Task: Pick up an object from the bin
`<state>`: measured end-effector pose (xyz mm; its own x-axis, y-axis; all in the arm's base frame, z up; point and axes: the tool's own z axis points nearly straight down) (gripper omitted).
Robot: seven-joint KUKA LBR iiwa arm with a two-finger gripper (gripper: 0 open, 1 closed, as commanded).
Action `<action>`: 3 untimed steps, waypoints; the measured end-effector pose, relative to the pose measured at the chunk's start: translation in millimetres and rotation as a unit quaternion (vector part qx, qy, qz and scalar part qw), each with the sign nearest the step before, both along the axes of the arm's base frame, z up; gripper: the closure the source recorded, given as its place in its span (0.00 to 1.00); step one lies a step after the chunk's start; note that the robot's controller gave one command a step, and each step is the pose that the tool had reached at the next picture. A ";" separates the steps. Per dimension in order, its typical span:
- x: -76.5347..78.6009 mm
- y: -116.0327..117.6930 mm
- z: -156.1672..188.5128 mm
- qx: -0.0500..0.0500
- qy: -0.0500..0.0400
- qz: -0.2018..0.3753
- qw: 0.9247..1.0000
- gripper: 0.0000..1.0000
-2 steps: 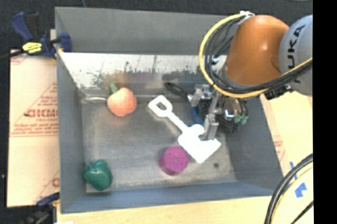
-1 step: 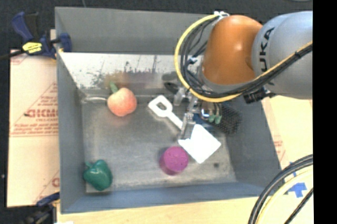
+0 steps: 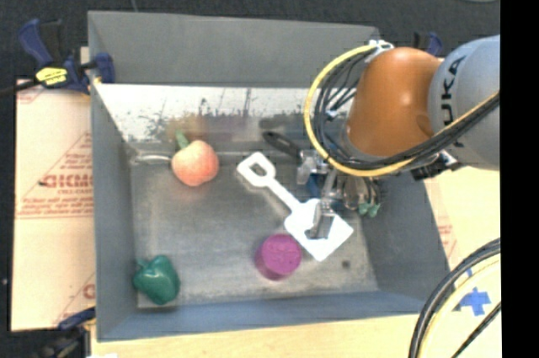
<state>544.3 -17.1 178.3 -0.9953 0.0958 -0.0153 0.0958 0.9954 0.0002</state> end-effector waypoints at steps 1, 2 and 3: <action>38.3 28.0 -3.2 0.004 -0.001 -0.032 0.999 0.00; 19.8 -3.2 -36.9 -0.001 0.000 0.102 0.995 0.00; 42.5 6.0 -13.4 0.002 -0.004 0.023 1.000 0.00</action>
Offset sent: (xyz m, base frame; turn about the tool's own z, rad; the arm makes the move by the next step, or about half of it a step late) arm 0.0198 -0.0010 -0.0362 -0.2082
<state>586.8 -11.1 164.9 -0.9985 0.0500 -0.0230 0.0499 0.9987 0.0046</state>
